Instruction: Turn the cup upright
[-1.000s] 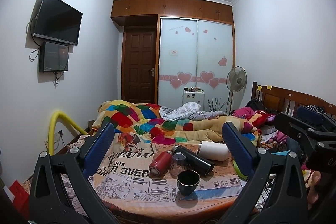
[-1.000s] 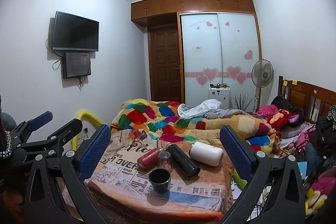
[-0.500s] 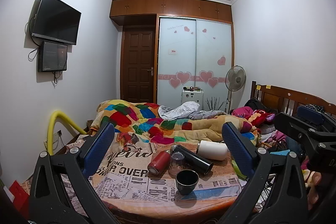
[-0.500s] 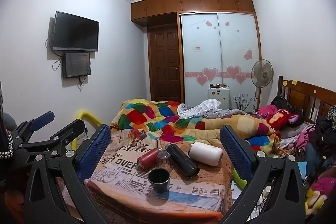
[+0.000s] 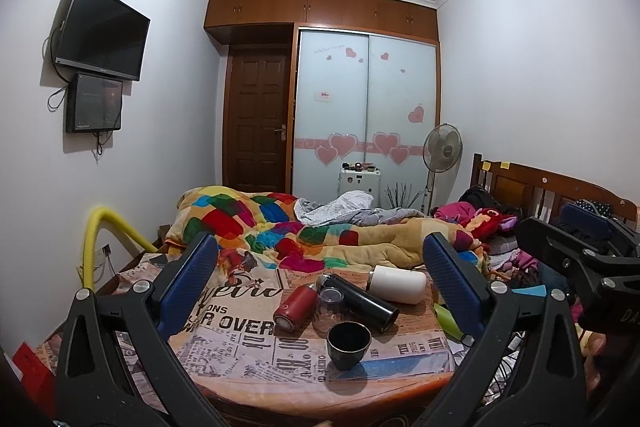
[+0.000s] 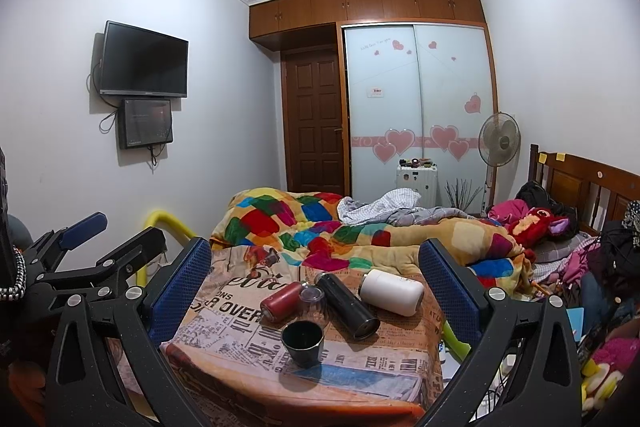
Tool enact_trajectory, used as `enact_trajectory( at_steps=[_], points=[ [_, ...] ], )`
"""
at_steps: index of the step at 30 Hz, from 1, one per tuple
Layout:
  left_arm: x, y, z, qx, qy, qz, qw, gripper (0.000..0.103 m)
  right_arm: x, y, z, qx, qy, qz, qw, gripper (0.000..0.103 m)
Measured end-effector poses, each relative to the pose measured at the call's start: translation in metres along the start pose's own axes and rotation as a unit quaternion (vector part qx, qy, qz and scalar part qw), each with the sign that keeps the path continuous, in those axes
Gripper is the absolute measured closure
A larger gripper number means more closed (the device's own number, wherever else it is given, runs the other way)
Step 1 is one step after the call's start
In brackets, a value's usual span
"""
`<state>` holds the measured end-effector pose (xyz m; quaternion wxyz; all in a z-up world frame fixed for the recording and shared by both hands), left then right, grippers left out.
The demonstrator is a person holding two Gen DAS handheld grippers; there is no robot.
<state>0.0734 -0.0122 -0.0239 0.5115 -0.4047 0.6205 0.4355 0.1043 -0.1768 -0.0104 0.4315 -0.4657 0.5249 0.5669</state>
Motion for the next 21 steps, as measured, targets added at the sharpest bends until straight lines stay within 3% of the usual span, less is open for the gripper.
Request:
enact_trajectory(
  at_steps=[21],
  points=[
    [0.0038,-0.0008,0.0059,0.002,0.008,0.009,0.9999,0.000,0.0051,0.0009,-0.0076,0.000,0.006,0.005,1.000,0.000]
  ],
)
Point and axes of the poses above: each gripper's, at about its wrist camera, not at the fingertips, and y roughly against the way its jaws point, z to its left, x to its underside, the point moved 9 cm from there along -y, roughly the way its jaws point, and after that the axes turned 15 degrees about x, right-handed, at the moved point
